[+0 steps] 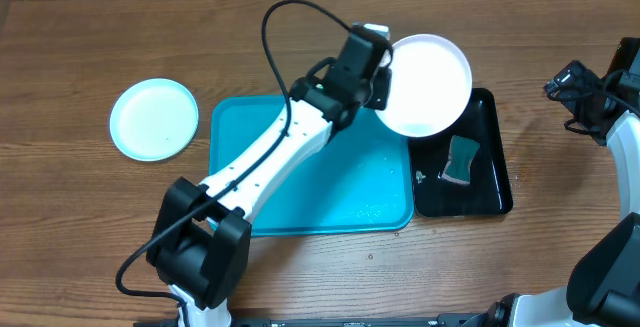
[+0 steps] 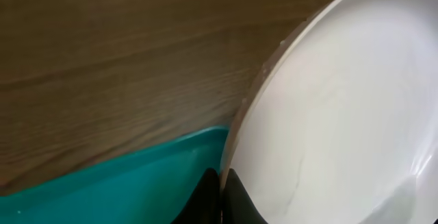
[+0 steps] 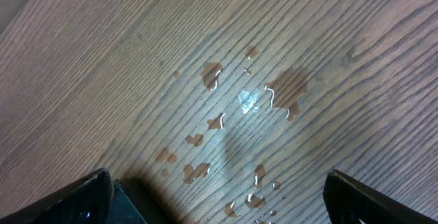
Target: Clean dirty plates on tray and stack at the side
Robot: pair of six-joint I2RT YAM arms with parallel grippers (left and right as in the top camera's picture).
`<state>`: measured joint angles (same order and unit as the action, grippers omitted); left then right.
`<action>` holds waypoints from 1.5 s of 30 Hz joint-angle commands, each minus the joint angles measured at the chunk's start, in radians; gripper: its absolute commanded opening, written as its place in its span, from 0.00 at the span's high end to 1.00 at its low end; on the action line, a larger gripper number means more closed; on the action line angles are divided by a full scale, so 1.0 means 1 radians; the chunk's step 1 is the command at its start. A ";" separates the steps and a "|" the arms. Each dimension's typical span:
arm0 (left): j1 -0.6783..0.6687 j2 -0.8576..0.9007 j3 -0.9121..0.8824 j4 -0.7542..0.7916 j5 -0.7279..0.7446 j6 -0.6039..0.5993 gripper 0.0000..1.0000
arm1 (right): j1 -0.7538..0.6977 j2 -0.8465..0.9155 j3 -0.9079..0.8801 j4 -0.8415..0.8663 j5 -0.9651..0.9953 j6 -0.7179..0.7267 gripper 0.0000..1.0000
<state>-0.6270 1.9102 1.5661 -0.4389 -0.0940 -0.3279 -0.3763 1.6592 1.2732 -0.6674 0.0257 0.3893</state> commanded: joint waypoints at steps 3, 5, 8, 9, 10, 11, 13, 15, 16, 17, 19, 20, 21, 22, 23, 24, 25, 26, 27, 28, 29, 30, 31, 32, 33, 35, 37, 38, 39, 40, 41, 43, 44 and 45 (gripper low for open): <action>-0.089 0.005 0.058 0.002 -0.266 0.107 0.96 | 0.002 -0.026 0.002 0.005 -0.004 0.008 0.00; -0.132 0.005 0.061 0.010 -0.374 0.156 0.96 | 0.002 -0.026 0.002 0.005 -0.004 0.008 0.00; -0.197 0.005 0.061 0.034 -0.531 0.256 0.96 | 0.002 -0.026 0.002 0.005 -0.004 0.008 0.00; -0.218 0.005 0.061 0.045 -0.576 0.285 0.96 | 0.002 -0.026 0.002 0.005 -0.004 0.008 0.00; -0.242 0.005 0.061 0.060 -0.626 0.320 0.96 | 0.002 -0.026 0.002 0.005 -0.004 0.008 0.00; -0.266 0.005 0.061 0.078 -0.670 0.357 0.96 | 0.002 -0.026 0.002 0.005 -0.004 0.008 0.00; -0.306 0.005 0.061 0.111 -0.739 0.425 0.96 | 0.002 -0.026 0.002 0.005 -0.004 0.008 0.00; -0.345 0.005 0.061 0.144 -0.808 0.495 0.96 | 0.002 -0.026 0.002 0.005 -0.004 0.008 0.00; -0.361 0.005 0.061 0.158 -0.834 0.528 0.96 | 0.002 -0.026 0.002 0.005 -0.004 0.008 0.00; -0.379 0.005 0.061 0.173 -0.864 0.570 0.96 | 0.002 -0.026 0.002 0.005 -0.004 0.008 0.00; -0.399 0.005 0.061 0.193 -0.901 0.616 0.96 | 0.002 -0.026 0.002 0.005 -0.004 0.008 0.00; -0.412 0.005 0.061 0.208 -0.925 0.645 0.96 | 0.002 -0.026 0.002 0.005 -0.004 0.008 0.00; -0.420 0.005 0.061 0.219 -0.943 0.666 0.96 | 0.002 -0.026 0.002 0.005 -0.004 0.008 0.00; -0.426 0.005 0.061 0.229 -0.959 0.684 0.96 | 0.002 -0.026 0.002 0.005 -0.004 0.008 0.00; -0.434 0.005 0.061 0.245 -0.984 0.706 0.96 | 0.002 -0.026 0.002 0.005 -0.004 0.008 0.00; -0.439 0.005 0.061 0.259 -1.001 0.720 0.96 | 0.002 -0.026 0.002 0.005 -0.004 0.008 0.00; -0.443 0.005 0.061 0.270 -1.017 0.733 0.96 | 0.002 -0.026 0.002 0.005 -0.004 0.008 0.00; -0.447 0.005 0.061 0.283 -1.026 0.747 0.96 | 0.002 -0.026 0.002 0.005 -0.004 0.008 0.00; -0.448 0.005 0.061 0.294 -1.035 0.752 0.96 | 0.002 -0.026 0.002 0.005 -0.004 0.008 0.00; -0.450 0.005 0.061 0.298 -1.040 0.751 0.96 | 0.002 -0.026 0.002 0.005 -0.004 0.008 0.00; -0.450 0.005 0.061 0.299 -1.039 0.750 0.96 | 0.002 -0.026 0.002 0.005 -0.004 0.008 0.00; -0.450 0.005 0.061 0.298 -1.039 0.749 0.96 | 0.002 -0.026 0.002 0.005 -0.004 0.008 0.00; -0.450 0.005 0.061 0.297 -1.039 0.741 0.96 | 0.002 -0.026 0.002 0.005 -0.004 0.008 0.00; -0.449 0.005 0.060 0.296 -1.039 0.723 0.96 | 0.002 -0.026 0.002 0.005 -0.004 0.008 0.00; -0.446 0.005 0.059 0.290 -1.034 0.687 0.96 | 0.002 -0.026 0.002 0.005 -0.004 0.008 0.00; -0.439 0.005 0.059 0.252 -1.001 0.603 0.96 | 0.002 -0.026 0.002 0.005 -0.004 0.008 0.00; -0.428 0.005 0.059 0.184 -0.921 0.497 0.96 | 0.002 -0.026 0.002 0.005 -0.004 0.008 0.00; -0.422 0.005 0.059 0.149 -0.874 0.443 0.96 | 0.002 -0.026 0.002 0.005 -0.004 0.008 0.00; -0.414 0.005 0.059 0.112 -0.823 0.386 0.96 | 0.002 -0.026 0.002 0.005 -0.004 0.008 0.00; -0.405 0.005 0.059 0.073 -0.768 0.330 0.96 | 0.002 -0.026 0.002 0.005 -0.004 0.008 0.00; -0.391 0.005 0.059 0.033 -0.702 0.267 0.96 | 0.002 -0.026 0.002 0.005 -0.004 0.008 0.00; -0.363 0.005 0.059 -0.023 -0.588 0.169 0.96 | 0.002 -0.026 0.002 0.005 -0.004 0.008 0.00; -0.343 0.005 0.059 -0.046 -0.520 0.121 0.96 | 0.002 -0.026 0.002 0.005 -0.004 0.008 0.00; -0.324 0.005 0.059 -0.060 -0.461 0.086 0.96 | 0.002 -0.026 0.002 0.005 -0.004 0.008 0.00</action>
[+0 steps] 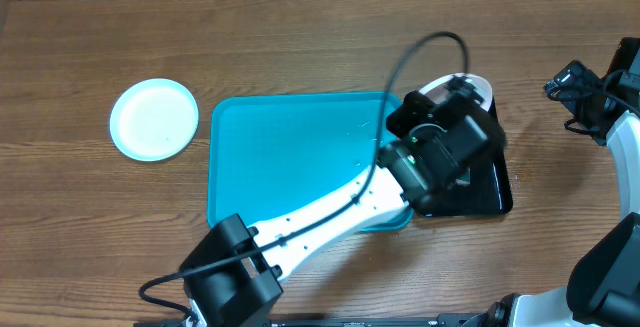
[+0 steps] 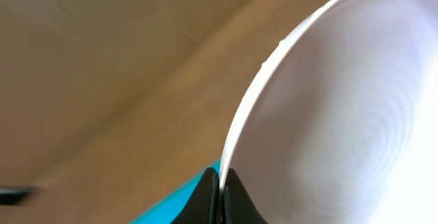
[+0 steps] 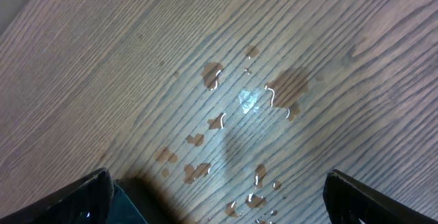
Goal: Clean dirty plates on tray and stack at the side
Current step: 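Carry the plate left and lower it onto the stacked white plate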
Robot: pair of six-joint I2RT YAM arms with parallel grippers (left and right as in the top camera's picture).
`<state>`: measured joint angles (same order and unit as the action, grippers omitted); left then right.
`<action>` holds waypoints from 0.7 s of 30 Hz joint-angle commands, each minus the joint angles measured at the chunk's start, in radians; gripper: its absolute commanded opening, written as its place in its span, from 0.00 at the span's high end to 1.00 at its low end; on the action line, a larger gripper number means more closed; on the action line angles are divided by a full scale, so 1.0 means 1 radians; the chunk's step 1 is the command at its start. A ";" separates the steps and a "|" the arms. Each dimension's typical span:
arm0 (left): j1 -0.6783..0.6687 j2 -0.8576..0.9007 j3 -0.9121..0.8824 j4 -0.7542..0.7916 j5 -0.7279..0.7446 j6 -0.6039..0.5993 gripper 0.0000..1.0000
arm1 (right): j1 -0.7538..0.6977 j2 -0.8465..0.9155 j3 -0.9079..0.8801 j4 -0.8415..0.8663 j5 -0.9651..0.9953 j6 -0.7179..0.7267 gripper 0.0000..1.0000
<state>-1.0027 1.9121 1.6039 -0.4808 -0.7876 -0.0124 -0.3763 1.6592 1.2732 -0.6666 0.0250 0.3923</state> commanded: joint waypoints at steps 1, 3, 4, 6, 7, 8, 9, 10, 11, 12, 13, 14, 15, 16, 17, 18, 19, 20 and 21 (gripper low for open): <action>0.072 0.003 0.021 -0.027 0.291 -0.260 0.96 | 0.002 -0.026 0.002 0.004 -0.003 0.005 0.00; 0.128 0.003 0.021 -0.046 0.423 -0.345 0.96 | 0.002 -0.026 0.002 0.005 -0.003 0.005 0.00; 0.170 0.003 0.021 -0.054 0.516 -0.400 0.96 | 0.002 -0.026 0.002 0.005 -0.003 0.005 0.00; 0.238 0.003 0.021 -0.058 0.660 -0.459 0.96 | 0.002 -0.026 0.002 0.005 -0.003 0.005 0.00; 0.277 0.003 0.021 -0.058 0.741 -0.485 0.96 | 0.002 -0.026 0.002 0.005 -0.003 0.005 0.00; 0.326 0.003 0.021 -0.058 0.841 -0.511 0.96 | 0.002 -0.026 0.002 0.005 -0.003 0.005 0.00; 0.370 0.003 0.021 -0.058 0.928 -0.531 0.96 | 0.002 -0.026 0.002 0.005 -0.003 0.005 0.00; 0.425 0.003 0.021 -0.058 1.029 -0.550 0.96 | 0.002 -0.026 0.002 0.005 -0.003 0.005 0.00; 0.472 0.003 0.021 -0.061 1.112 -0.559 0.96 | 0.002 -0.026 0.002 0.005 -0.003 0.005 0.00; 0.520 0.003 0.021 -0.066 1.184 -0.567 0.96 | 0.002 -0.026 0.002 0.004 -0.003 0.005 0.00; 0.568 0.003 0.021 -0.075 1.244 -0.577 0.96 | 0.002 -0.026 0.002 0.005 -0.003 0.005 0.00; 0.625 0.003 0.021 -0.092 1.300 -0.594 0.96 | 0.002 -0.026 0.002 0.005 -0.003 0.005 0.00; 0.675 0.003 0.021 -0.111 1.339 -0.610 0.96 | 0.002 -0.026 0.002 0.005 -0.003 0.005 0.00; 0.724 0.003 0.021 -0.134 1.371 -0.624 0.96 | 0.002 -0.026 0.002 0.004 -0.003 0.005 0.00; 0.781 0.003 0.021 -0.160 1.402 -0.632 0.96 | 0.002 -0.026 0.002 0.005 -0.003 0.005 0.00; 0.830 0.003 0.021 -0.183 1.423 -0.631 0.96 | 0.002 -0.026 0.002 0.004 -0.003 0.005 0.00; 0.879 0.003 0.021 -0.208 1.442 -0.631 0.96 | 0.002 -0.026 0.002 0.005 -0.003 0.005 0.00; 0.935 0.003 0.021 -0.238 1.457 -0.631 0.96 | 0.002 -0.026 0.002 0.004 -0.003 0.005 0.00; 0.984 0.003 0.021 -0.267 1.462 -0.629 0.96 | 0.002 -0.026 0.002 0.005 -0.003 0.005 0.00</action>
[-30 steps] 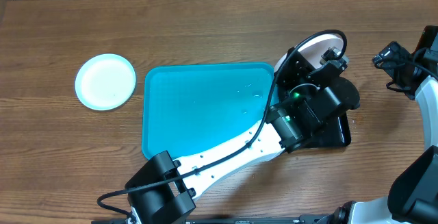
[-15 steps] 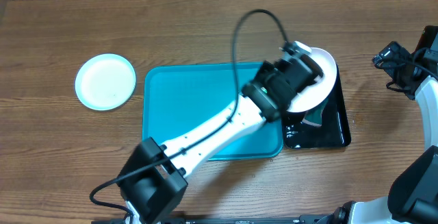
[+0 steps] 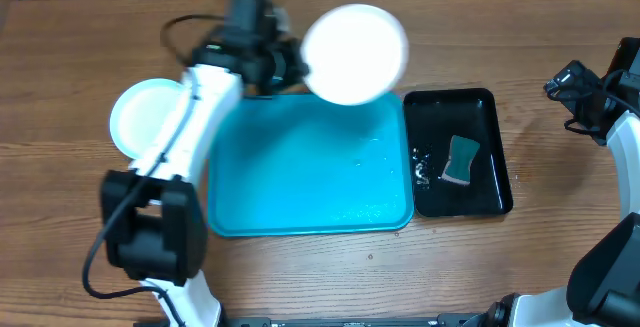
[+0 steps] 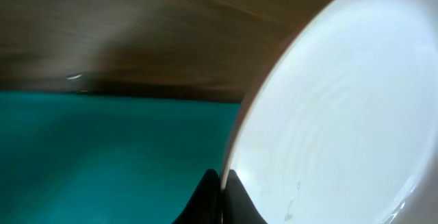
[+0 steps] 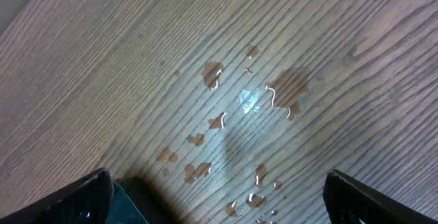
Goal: Clean dirty plates on tray and stack at the side
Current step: 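Carry the plate left and lower it onto the stacked white plate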
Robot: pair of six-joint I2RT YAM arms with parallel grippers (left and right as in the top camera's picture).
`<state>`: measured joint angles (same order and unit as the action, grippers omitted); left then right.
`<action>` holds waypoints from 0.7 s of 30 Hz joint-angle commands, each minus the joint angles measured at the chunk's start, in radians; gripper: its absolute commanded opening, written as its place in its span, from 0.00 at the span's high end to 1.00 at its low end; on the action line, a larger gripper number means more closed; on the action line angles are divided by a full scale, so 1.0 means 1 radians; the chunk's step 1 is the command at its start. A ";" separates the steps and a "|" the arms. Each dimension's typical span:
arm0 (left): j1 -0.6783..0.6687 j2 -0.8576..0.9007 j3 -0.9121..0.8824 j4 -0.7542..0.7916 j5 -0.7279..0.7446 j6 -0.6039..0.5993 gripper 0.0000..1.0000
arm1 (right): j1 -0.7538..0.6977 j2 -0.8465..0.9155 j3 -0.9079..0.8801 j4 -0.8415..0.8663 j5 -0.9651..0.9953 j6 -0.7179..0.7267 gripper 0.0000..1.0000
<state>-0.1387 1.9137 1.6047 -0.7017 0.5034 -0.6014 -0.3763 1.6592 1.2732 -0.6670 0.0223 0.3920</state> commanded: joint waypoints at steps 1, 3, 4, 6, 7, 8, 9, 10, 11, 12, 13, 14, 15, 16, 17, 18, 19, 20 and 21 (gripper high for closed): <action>0.167 0.002 0.020 -0.076 0.171 -0.034 0.96 | 0.002 -0.026 0.002 0.005 0.000 0.005 0.00; 0.265 0.002 0.020 -0.136 0.171 0.000 0.96 | 0.002 -0.026 0.002 0.005 0.000 0.005 0.00; 0.315 0.002 0.020 -0.163 0.170 0.026 0.96 | 0.002 -0.026 0.002 0.005 0.000 0.005 0.00; 0.402 0.002 0.020 -0.210 0.168 0.069 0.96 | 0.002 -0.026 0.002 0.005 0.000 0.005 0.00; 0.444 0.002 0.020 -0.230 0.167 0.088 0.96 | 0.002 -0.026 0.002 0.005 0.000 0.005 0.00; 0.492 0.002 0.020 -0.251 0.165 0.109 0.96 | 0.002 -0.026 0.002 0.005 0.000 0.005 0.00; 0.533 0.002 0.020 -0.267 0.155 0.124 0.96 | 0.002 -0.026 0.002 0.005 0.000 0.005 0.00; 0.571 0.002 0.020 -0.283 0.137 0.129 0.96 | 0.002 -0.026 0.002 0.005 0.000 0.005 0.00; 0.615 0.002 0.020 -0.301 0.110 0.131 0.96 | 0.002 -0.026 0.002 0.005 0.000 0.005 0.00; 0.650 0.002 0.020 -0.317 0.081 0.131 0.96 | 0.002 -0.026 0.002 0.005 0.000 0.005 0.00; 0.681 0.002 0.020 -0.332 0.047 0.130 0.96 | 0.002 -0.026 0.002 0.005 0.000 0.005 0.00; 0.716 0.002 0.020 -0.347 0.000 0.130 0.96 | 0.002 -0.026 0.002 0.005 0.000 0.005 0.00; 0.741 0.002 0.020 -0.359 -0.047 0.130 0.96 | 0.002 -0.026 0.002 0.005 0.000 0.005 0.00; 0.763 0.002 0.020 -0.370 -0.098 0.130 0.96 | 0.002 -0.026 0.002 0.005 0.000 0.005 0.00; 0.785 0.002 0.019 -0.376 -0.154 0.130 0.96 | 0.002 -0.026 0.002 0.005 0.000 0.005 0.00; 0.800 0.002 0.016 -0.376 -0.198 0.130 0.96 | 0.002 -0.026 0.002 0.005 0.000 0.005 0.00; 0.811 0.002 0.013 -0.375 -0.240 0.130 0.96 | 0.002 -0.026 0.002 0.005 0.000 0.005 0.00; 0.821 0.002 0.008 -0.372 -0.280 0.126 0.96 | 0.002 -0.026 0.002 0.005 0.000 0.005 0.00; 0.825 0.002 0.001 -0.365 -0.306 0.126 0.96 | 0.002 -0.026 0.002 0.005 0.000 0.005 0.00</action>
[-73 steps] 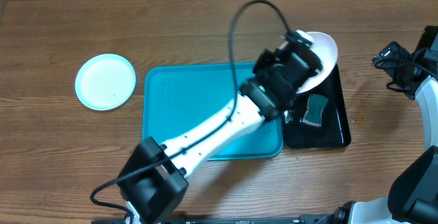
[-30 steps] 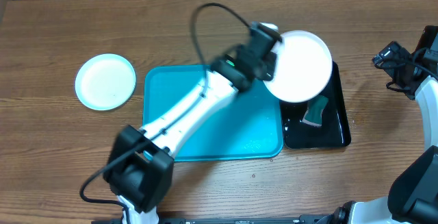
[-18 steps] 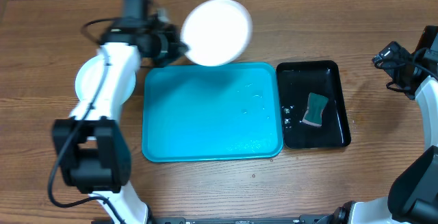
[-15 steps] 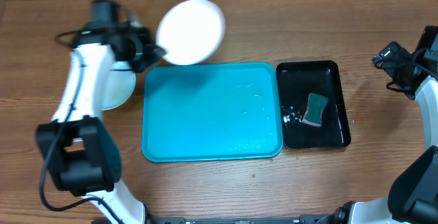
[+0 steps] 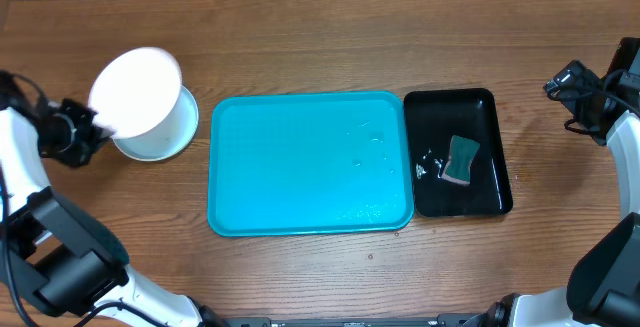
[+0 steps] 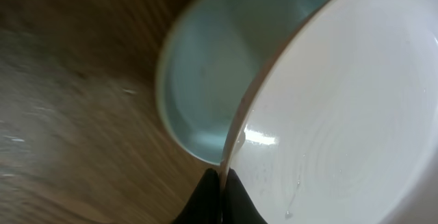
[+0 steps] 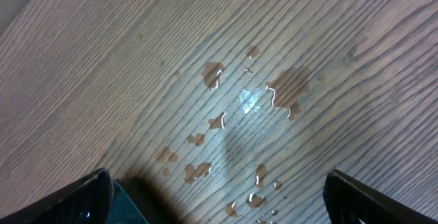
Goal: Clean dirty plates on tray and stack at the side
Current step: 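Carry the plate left and lower it onto the stacked white plate, then set the plate down on the stack and open the left gripper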
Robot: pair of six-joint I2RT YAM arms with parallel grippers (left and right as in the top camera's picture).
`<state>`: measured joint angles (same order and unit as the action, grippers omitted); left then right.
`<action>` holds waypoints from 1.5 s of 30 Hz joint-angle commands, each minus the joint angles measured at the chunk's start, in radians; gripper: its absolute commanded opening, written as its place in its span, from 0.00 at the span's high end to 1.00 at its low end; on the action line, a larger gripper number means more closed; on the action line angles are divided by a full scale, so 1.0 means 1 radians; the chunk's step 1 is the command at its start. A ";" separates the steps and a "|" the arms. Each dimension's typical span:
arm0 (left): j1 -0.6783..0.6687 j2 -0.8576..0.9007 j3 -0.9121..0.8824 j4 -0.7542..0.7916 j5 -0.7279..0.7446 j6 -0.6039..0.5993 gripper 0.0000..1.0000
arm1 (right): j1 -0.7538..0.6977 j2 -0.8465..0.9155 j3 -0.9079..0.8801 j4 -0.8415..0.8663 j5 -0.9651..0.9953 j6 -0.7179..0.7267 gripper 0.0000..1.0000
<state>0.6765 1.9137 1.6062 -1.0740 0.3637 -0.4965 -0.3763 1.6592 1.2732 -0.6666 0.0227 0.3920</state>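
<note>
My left gripper (image 5: 90, 129) is shut on the rim of a white plate (image 5: 135, 87) at the table's far left. The plate hangs tilted over a light blue plate (image 5: 170, 139) that lies on the table. In the left wrist view the white plate (image 6: 342, 114) fills the right side with water drops on it, the light blue plate (image 6: 219, 66) shows beneath it, and the fingertips (image 6: 213, 190) pinch the rim. The teal tray (image 5: 310, 162) holds no plates. My right gripper (image 7: 219, 203) stands open over wet wood at the far right.
A black tray (image 5: 490, 117) to the right of the teal tray holds a green sponge (image 5: 462, 159). Water drops (image 7: 246, 101) lie on the wood under the right gripper. The right arm (image 5: 595, 102) stays by the right edge.
My left gripper has moved, with the white plate in it, from above the teal tray's back edge to the far left, over the light blue plate. The right arm has not moved.
My left gripper held the white plate over the teal tray's back right corner. Then it held it over the black tray. Then the plate was above the teal tray's back edge, and now it hangs over the light blue plate at the left.
</note>
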 commanded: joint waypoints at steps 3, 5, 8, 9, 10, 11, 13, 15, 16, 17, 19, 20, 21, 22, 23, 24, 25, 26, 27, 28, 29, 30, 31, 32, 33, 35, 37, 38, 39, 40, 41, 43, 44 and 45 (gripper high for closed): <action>0.010 0.002 -0.028 0.041 -0.203 0.021 0.96 | 0.002 -0.026 0.002 0.005 -0.001 0.005 0.00; -0.001 0.002 -0.051 0.072 -0.203 0.021 0.96 | 0.002 -0.026 0.002 0.004 -0.001 0.005 0.00; -0.026 0.002 -0.095 0.126 -0.218 0.021 0.96 | 0.002 -0.026 0.002 0.004 -0.001 0.005 0.00; -0.035 0.002 -0.112 0.146 -0.221 0.021 0.96 | 0.002 -0.026 0.002 0.005 -0.001 0.005 0.00; -0.044 0.002 -0.130 0.166 -0.225 0.021 0.96 | 0.002 -0.026 0.002 0.005 -0.001 0.005 0.00; -0.053 0.002 -0.151 0.190 -0.227 0.021 0.96 | 0.002 -0.026 0.002 0.005 -0.001 0.005 0.00; -0.069 0.002 -0.186 0.230 -0.227 0.021 0.96 | 0.002 -0.026 0.002 0.005 -0.001 0.005 0.00; -0.083 0.002 -0.219 0.272 -0.227 0.021 0.96 | 0.002 -0.026 0.002 0.005 -0.001 0.005 0.00; -0.088 0.002 -0.231 0.291 -0.226 0.021 0.96 | 0.002 -0.026 0.002 0.005 -0.001 0.005 0.00; -0.092 0.002 -0.240 0.305 -0.226 0.021 0.96 | 0.002 -0.026 0.002 0.004 -0.001 0.005 0.00; -0.100 0.002 -0.251 0.320 -0.233 0.022 0.96 | 0.002 -0.026 0.002 0.005 -0.001 0.005 0.00; -0.103 0.002 -0.251 0.322 -0.237 0.021 0.96 | 0.002 -0.026 0.002 0.005 -0.001 0.005 0.00; -0.107 0.002 -0.251 0.326 -0.238 0.022 0.96 | 0.002 -0.026 0.002 0.004 -0.001 0.005 0.00; -0.109 0.002 -0.251 0.329 -0.237 0.022 0.96 | 0.002 -0.026 0.002 0.004 -0.001 0.005 0.00; -0.111 0.002 -0.251 0.331 -0.237 0.022 0.96 | 0.002 -0.026 0.002 0.005 -0.001 0.005 0.00; -0.113 0.002 -0.251 0.331 -0.238 0.022 0.96 | 0.002 -0.026 0.002 0.005 -0.001 0.005 0.00; -0.114 0.002 -0.251 0.331 -0.238 0.022 0.96 | 0.002 -0.026 0.002 0.005 -0.001 0.005 0.00; -0.116 0.002 -0.251 0.331 -0.238 0.022 0.96 | 0.002 -0.026 0.002 0.004 -0.001 0.005 0.00; -0.117 0.002 -0.251 0.331 -0.238 0.022 0.96 | 0.002 -0.026 0.002 0.005 -0.001 0.005 0.00; -0.117 0.002 -0.251 0.331 -0.238 0.022 0.95 | 0.002 -0.026 0.002 0.005 -0.001 0.005 0.00; -0.117 0.002 -0.251 0.331 -0.238 0.022 0.93 | 0.002 -0.026 0.002 0.005 -0.001 0.005 0.00; -0.117 0.002 -0.251 0.331 -0.238 0.022 0.90 | 0.002 -0.026 0.002 0.004 -0.001 0.005 0.00; -0.117 0.002 -0.251 0.331 -0.238 0.022 0.85 | 0.002 -0.026 0.002 0.004 -0.001 0.005 0.00; -0.117 0.002 -0.251 0.331 -0.237 0.022 0.78 | 0.002 -0.026 0.002 0.004 -0.001 0.005 0.00; -0.117 0.002 -0.251 0.330 -0.237 0.023 0.64 | 0.002 -0.026 0.002 0.004 -0.001 0.005 0.00; -0.117 0.002 -0.251 0.327 -0.236 0.027 0.28 | 0.002 -0.026 0.002 0.005 -0.001 0.005 0.00; -0.117 0.002 -0.251 0.322 -0.236 0.030 0.11 | 0.002 -0.026 0.002 0.005 -0.001 0.005 0.00; -0.117 0.002 -0.251 0.319 -0.235 0.031 0.08 | 0.002 -0.026 0.002 0.005 -0.001 0.005 0.00; -0.117 0.002 -0.251 0.316 -0.229 0.040 0.08 | 0.002 -0.026 0.002 0.005 -0.001 0.005 0.00; -0.117 0.002 -0.251 0.315 -0.214 0.060 0.08 | 0.002 -0.026 0.002 0.005 -0.001 0.005 0.00; -0.117 0.002 -0.251 0.315 -0.188 0.087 0.09 | 0.002 -0.026 0.002 0.005 -0.001 0.005 0.00; -0.119 0.002 -0.251 0.314 -0.138 0.122 0.11 | 0.002 -0.026 0.002 0.004 -0.001 0.005 0.00; -0.121 0.002 -0.251 0.311 -0.118 0.135 0.11 | 0.002 -0.026 0.002 0.004 -0.001 0.005 0.00; -0.125 0.002 -0.251 0.307 -0.098 0.146 0.12 | 0.002 -0.026 0.002 0.005 -0.001 0.005 0.00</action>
<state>0.5674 1.9137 1.3602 -0.7620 0.1871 -0.4194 -0.3763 1.6592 1.2732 -0.6662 0.0227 0.3920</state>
